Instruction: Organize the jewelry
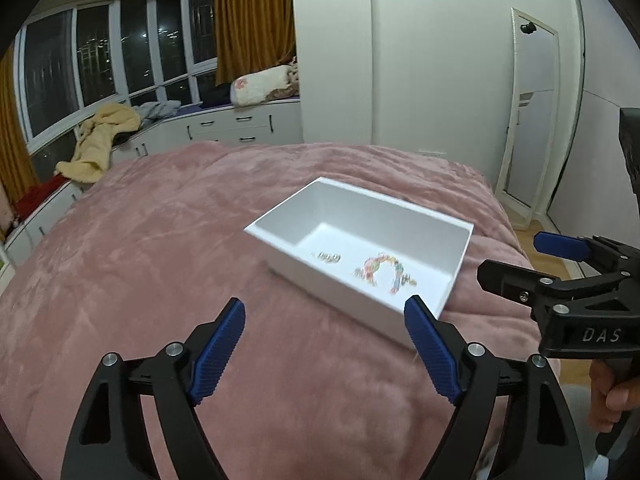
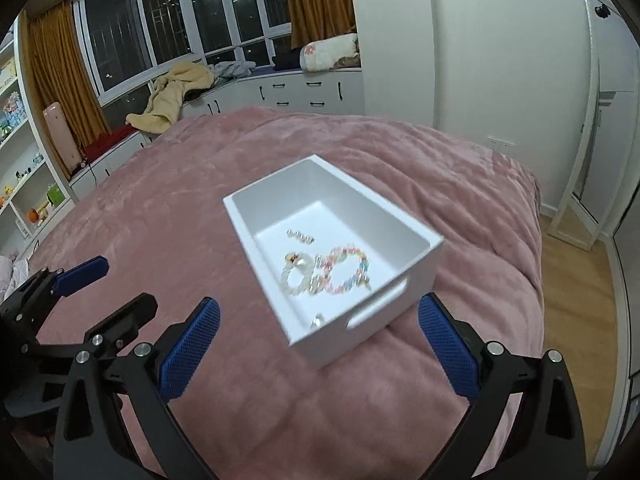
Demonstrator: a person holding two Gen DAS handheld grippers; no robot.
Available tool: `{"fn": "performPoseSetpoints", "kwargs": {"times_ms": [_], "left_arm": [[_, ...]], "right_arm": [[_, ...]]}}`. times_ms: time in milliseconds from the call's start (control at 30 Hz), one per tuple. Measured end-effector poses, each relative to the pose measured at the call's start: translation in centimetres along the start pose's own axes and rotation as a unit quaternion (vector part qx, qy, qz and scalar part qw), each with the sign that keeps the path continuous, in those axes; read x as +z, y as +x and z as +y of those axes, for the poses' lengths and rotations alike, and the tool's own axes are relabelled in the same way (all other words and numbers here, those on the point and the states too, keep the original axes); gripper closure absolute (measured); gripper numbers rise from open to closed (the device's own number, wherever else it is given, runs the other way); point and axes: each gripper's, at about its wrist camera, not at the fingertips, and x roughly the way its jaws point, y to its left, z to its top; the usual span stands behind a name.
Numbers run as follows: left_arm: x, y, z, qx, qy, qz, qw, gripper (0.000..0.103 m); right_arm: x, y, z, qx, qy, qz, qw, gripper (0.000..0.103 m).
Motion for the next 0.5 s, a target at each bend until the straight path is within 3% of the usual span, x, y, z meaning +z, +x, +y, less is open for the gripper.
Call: {"fn": "performPoseSetpoints", "kwargs": {"times_ms": [200, 500], "left_arm": [[-2.4, -3.1, 0.3, 0.004, -0.014, -0.003, 0.9999, 0.017], [-4.5, -4.6, 1.4, 0.027, -0.033, 0.004, 0.9991, 0.017]], "right_arm": [[-2.3, -1.9, 1.6, -0.039, -0.003, -0.003, 0.999, 0.005], [-4.0, -2.5, 2.2, -0.047, -0.006, 0.005, 0.999, 0.005]]}}
